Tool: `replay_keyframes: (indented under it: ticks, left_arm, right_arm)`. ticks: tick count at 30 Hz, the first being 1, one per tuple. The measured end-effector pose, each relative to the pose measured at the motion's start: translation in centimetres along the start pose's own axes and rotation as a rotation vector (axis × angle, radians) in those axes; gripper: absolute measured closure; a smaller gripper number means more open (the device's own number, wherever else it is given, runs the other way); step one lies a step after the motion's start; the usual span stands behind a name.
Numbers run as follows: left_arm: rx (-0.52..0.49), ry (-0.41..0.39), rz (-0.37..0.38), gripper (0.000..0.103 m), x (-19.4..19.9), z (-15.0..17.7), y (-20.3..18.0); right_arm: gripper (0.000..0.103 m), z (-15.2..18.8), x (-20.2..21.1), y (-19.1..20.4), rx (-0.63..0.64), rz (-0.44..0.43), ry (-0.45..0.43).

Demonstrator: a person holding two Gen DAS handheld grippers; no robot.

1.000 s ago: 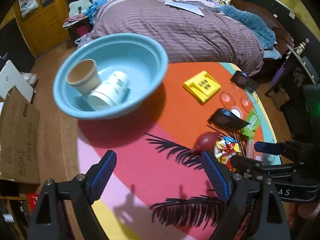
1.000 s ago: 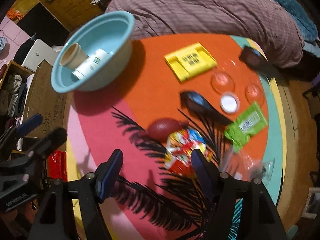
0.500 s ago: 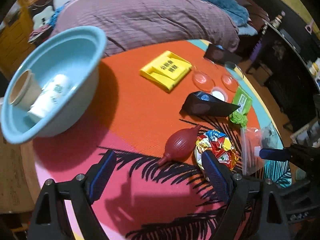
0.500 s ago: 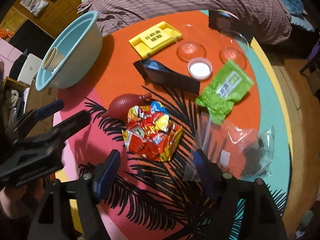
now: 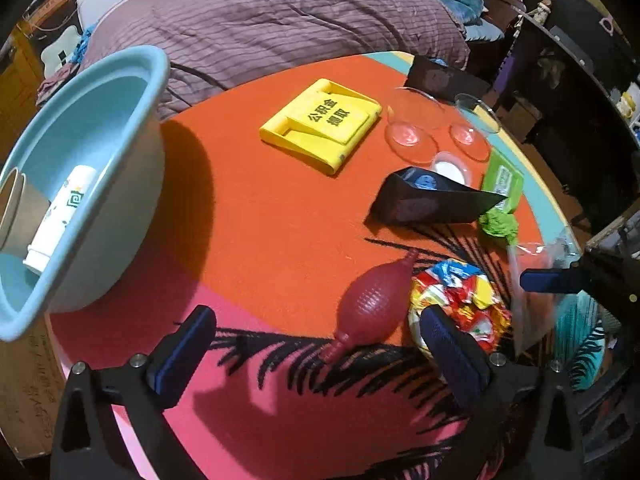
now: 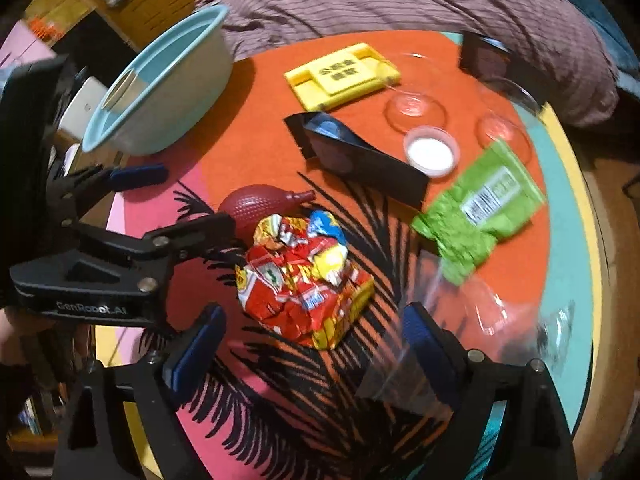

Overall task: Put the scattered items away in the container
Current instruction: 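Grasp red rubber bulb with left tool while right tool grasps red-yellow snack bag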

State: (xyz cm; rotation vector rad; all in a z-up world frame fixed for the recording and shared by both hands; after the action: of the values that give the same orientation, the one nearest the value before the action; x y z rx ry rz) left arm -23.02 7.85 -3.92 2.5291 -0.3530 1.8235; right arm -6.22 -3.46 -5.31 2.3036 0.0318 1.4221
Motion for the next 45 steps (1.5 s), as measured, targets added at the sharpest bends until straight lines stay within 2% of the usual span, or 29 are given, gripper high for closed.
replay_keyframes:
  ticks: [10, 17, 18, 21, 28, 30, 32, 37, 45]
  left_arm:
    - [-0.007, 0.013, 0.011, 0.000, -0.9, -0.2, 0.1]
    - [-0.022, 0.021, 0.034, 0.000, -1.4, 0.1, -0.4]
    - [-0.018, 0.022, 0.039, 0.000, -1.5, 0.0, -0.4]
    - [-0.018, 0.031, 0.041, 0.000, -1.9, 0.0, -0.5]
    - [-0.055, 0.046, 0.052, 0.000, -2.3, 0.1, -1.4]
    - [-0.067, 0.049, 0.049, 0.010, -2.5, 0.3, -1.7]
    - [-0.068, 0.064, 0.041, 0.035, -2.9, 0.4, -1.8]
    - [-0.081, 0.065, 0.007, 0.059, -3.3, 0.4, -2.0]
    - [-0.024, 0.028, 0.025, 0.061, -2.0, -0.2, -1.3]
  right_arm:
    - [0.010, -0.8, -2.9, 0.4, 0.066, -0.010, 0.023]
    - [0.011, -1.3, -4.0, 1.2, 0.078, -0.025, 0.005]
    - [0.014, -1.4, -4.0, 1.3, 0.073, -0.024, -0.009]
    - [0.033, -1.7, -3.7, 1.7, 0.056, -0.047, -0.037]
    - [0.034, -1.4, -3.3, 1.5, 0.012, -0.023, -0.056]
    - [0.034, -1.1, -3.1, 1.3, -0.004, -0.012, -0.055]
    - [0.034, -1.0, -2.9, 1.1, -0.022, -0.005, -0.060]
    - [0.034, -0.8, -2.8, 0.9, -0.039, 0.004, -0.068]
    - [0.034, -1.1, -2.6, 1.1, -0.076, 0.010, -0.101]
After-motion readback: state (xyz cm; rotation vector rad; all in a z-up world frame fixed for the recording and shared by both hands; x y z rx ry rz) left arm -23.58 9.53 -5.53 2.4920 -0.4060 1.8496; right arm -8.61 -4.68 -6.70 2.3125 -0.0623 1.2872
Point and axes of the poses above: each gripper's, at about its wrist camera, not at the fingertips, and x roughly against the way its jaws point, y to its left, z to its underside, the point moved 10 cm from there along -x, roughly the way its jaws point, and after that the axes turned 14 degrees about x, right-handed, at the moved point
